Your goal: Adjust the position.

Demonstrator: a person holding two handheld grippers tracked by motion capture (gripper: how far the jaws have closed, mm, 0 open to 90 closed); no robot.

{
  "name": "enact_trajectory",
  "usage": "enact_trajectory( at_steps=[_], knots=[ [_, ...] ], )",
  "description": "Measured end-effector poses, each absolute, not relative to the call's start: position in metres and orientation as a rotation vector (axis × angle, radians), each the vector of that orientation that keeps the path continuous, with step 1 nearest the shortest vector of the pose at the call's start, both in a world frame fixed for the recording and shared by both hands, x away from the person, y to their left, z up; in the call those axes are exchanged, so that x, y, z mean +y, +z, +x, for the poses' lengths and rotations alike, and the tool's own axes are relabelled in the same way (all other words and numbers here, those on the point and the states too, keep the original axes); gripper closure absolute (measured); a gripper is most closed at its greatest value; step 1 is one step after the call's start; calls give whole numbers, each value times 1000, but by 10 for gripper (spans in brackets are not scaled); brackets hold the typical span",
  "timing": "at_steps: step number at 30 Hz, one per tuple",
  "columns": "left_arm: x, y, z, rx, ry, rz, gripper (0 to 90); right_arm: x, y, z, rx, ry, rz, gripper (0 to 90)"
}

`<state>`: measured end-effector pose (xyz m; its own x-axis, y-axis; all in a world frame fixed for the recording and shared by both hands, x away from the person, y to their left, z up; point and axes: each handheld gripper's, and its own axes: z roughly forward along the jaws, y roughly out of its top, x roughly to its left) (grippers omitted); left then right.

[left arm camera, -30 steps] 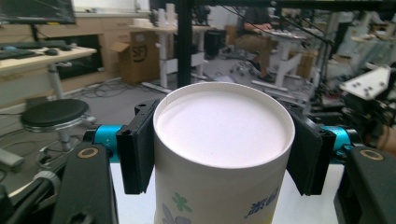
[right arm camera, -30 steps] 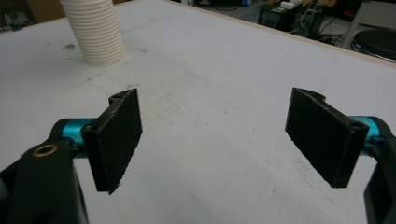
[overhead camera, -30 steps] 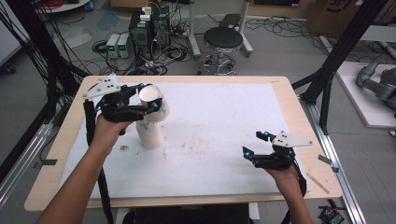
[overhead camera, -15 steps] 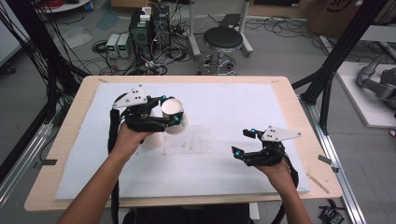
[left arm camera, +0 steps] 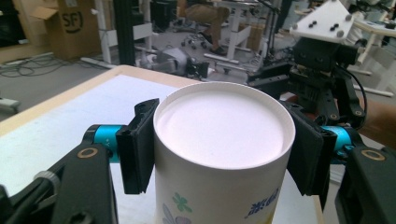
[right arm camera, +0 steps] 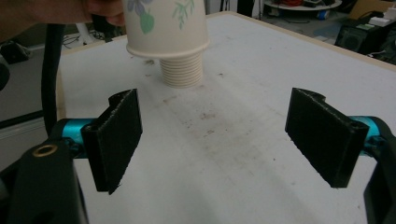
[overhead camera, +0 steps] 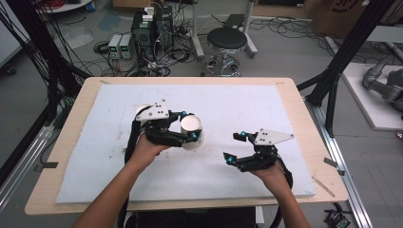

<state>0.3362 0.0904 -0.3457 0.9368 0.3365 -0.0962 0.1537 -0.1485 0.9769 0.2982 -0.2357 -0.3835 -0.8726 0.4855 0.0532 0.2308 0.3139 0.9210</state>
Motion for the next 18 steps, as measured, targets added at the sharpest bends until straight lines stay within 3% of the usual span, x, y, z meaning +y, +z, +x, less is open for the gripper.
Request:
enact_trajectory(
  at_steps=[18],
  knots=[
    [46, -370, 323, 283, 49, 1736, 352, -217, -395, 292, 2387, 1670, 565, 190]
  ],
)
